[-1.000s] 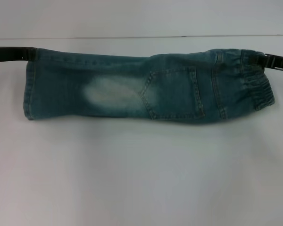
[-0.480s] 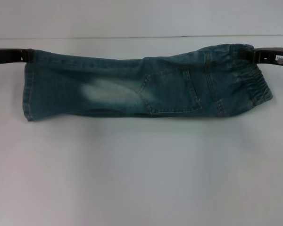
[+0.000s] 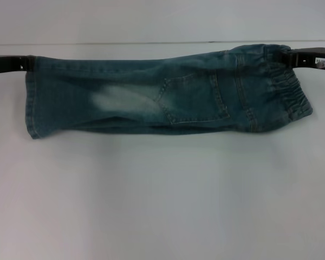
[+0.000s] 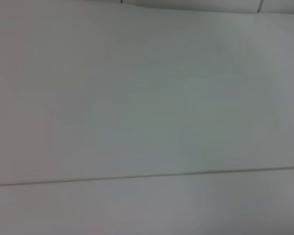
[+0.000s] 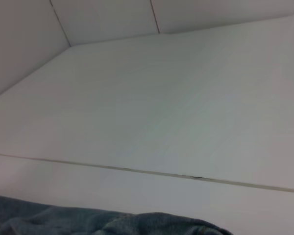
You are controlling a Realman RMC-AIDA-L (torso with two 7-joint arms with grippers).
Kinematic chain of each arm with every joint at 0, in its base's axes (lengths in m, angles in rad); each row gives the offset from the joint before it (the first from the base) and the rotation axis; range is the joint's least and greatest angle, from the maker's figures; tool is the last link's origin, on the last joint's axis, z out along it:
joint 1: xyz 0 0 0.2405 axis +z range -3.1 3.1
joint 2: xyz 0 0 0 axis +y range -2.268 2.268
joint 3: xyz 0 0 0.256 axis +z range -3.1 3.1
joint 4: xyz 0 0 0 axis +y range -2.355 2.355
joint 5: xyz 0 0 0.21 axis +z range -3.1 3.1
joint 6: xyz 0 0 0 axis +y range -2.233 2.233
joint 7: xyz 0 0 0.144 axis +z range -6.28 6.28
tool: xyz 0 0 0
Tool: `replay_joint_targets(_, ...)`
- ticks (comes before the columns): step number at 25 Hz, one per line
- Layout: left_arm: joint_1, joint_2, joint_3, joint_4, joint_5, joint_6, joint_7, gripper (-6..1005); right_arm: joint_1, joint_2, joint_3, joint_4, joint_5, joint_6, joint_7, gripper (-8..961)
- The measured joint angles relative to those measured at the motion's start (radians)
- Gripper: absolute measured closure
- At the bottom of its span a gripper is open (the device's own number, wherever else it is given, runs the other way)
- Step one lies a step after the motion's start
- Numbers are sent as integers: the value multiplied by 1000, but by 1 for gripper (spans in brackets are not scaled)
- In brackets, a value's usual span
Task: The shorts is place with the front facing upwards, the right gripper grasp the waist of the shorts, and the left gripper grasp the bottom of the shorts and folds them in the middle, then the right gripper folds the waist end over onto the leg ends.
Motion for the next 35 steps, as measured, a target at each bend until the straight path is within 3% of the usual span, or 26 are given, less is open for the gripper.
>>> replay_joint_targets(9, -5, -9, -1, -4, -3, -8, -3, 967, 8, 2, -17, 7, -3, 52, 13, 797)
replay_joint_targets(12, -2, -10, -1, -6, -8, -22, -3, 897, 6, 2, -28, 10, -4, 69, 17, 790)
replay_joint_targets(18, 7, -12, 0, -7, -8, -28, -1, 739, -2, -3, -59, 11, -5, 71, 52, 560)
replay_joint_targets(21, 17, -16, 1, -1, -22, -20, 5, 621, -6, -13, -70, 10, -6, 61, 75, 318)
replay_joint_targets(26, 66, -27, 6, 52, -183, 65, 129, 428, -20, -45, -73, -22, -7, -14, 151, 201)
replay_joint_targets(33, 108, -19, 2, 69, -316, 242, 294, 119, -42, -121, -76, -110, -39, -179, 311, 64)
replay_joint_targets(35, 113, -16, 0, 71, -334, 326, 349, 96, -45, -137, -76, -155, -80, -242, 375, 43)
